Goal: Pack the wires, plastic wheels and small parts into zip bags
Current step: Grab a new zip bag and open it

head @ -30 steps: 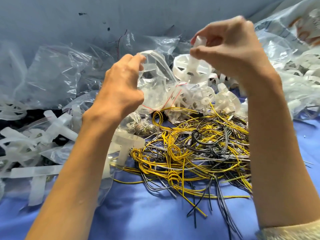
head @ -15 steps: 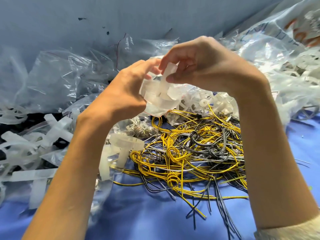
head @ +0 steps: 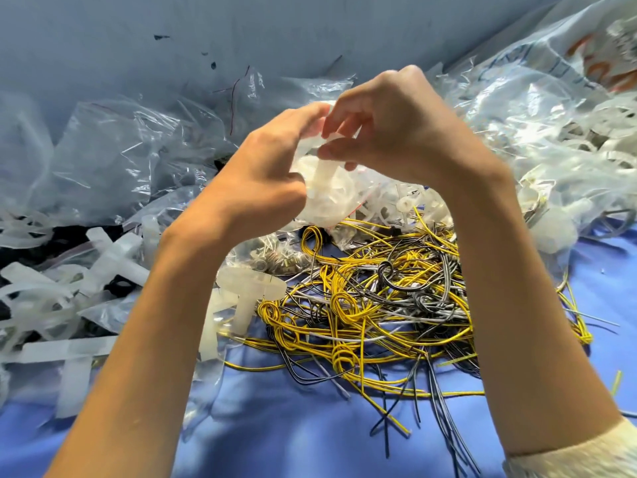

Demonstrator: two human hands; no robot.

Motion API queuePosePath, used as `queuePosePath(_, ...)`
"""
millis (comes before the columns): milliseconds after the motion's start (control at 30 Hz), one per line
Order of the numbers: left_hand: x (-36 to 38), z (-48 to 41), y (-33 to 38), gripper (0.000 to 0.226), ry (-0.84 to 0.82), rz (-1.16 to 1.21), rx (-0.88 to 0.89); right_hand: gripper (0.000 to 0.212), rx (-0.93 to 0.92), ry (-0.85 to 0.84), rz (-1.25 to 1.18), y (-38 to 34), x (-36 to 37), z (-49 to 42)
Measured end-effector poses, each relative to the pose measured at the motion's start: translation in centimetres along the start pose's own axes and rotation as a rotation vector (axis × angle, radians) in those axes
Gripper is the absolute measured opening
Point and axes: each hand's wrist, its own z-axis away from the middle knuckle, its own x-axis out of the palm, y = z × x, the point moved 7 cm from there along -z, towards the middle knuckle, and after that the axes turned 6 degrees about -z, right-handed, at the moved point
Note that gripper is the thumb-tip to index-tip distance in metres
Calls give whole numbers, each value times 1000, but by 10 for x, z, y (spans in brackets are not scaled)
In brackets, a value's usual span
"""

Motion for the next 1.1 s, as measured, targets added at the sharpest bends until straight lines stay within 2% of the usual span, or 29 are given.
queuePosePath(233,-6,1,4,79,56,-28,12,12,-15,-2,21,-5,7,-2)
queuePosePath(267,-8,0,2,79,72,-43,1,17,-2,-13,27,-5,7,-2)
queuePosePath(400,-13,0,-6,75,110,-76,-68,39,74,-262,134,0,26,3)
queuePosePath(533,-13,1,-7,73,116,-75,-77,39,124,-406,82,2,38,8)
queuePosePath(800,-27,3,-16,67,219,-75,-130,35,53,-286,137,2,30,3)
queuePosePath(900,-29,3,-22,64,229,-130,-171,19,-57,-200,7,-14,24,1)
queuePosePath(967,-26,3,-27,65,207,-163,-200,12,-116,-207,-81,-26,25,2)
queuePosePath(1033,-22,1,-32,61,183,-184,-215,13,-134,-329,-66,-34,35,7)
queuePosePath(1100,-17,1,-35,59,159,-198,-219,19,-61,-581,-80,-35,54,17)
